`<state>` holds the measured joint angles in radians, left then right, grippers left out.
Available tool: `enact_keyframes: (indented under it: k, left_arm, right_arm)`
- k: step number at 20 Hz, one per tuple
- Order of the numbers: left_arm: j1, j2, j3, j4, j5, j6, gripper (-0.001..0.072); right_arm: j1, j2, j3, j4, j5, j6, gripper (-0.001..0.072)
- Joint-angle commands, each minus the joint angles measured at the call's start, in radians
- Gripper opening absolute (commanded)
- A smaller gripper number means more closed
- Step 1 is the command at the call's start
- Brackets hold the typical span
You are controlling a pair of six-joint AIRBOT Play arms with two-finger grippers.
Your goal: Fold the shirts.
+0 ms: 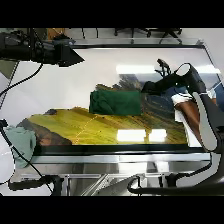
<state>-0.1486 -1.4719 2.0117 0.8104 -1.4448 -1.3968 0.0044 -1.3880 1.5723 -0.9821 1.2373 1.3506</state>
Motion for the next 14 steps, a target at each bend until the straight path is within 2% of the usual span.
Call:
enact_keyframes:
  k: [1, 9, 10, 13, 14]
  left_arm:
    - [0.001, 0.001, 0.000, 0.000, -0.014, 0.002, 0.0017]
    - [0.001, 0.000, 0.000, 0.000, -0.014, 0.002, 0.0017]
    - [0.001, 0.000, 0.000, 0.000, -0.014, 0.002, 0.0017]
    - [0.000, 0.000, 0.000, 0.000, -0.014, 0.002, 0.0017]
    - [0.000, 0.000, 0.000, 0.000, -0.014, 0.002, 0.0017]
  right_arm:
    - [-0.031, -0.054, -0.087, 0.066, -0.007, -0.026, 0.0560]
    - [0.008, -0.210, -0.087, 0.306, -0.045, -0.156, 0.0559]
    - [0.008, -0.218, -0.087, 0.318, -0.050, -0.159, 0.0531]
    - [0.008, -0.222, -0.087, 0.354, -0.050, -0.253, 0.0029]
    - [0.005, -0.217, -0.086, 0.387, -0.041, -0.268, 0.0016]
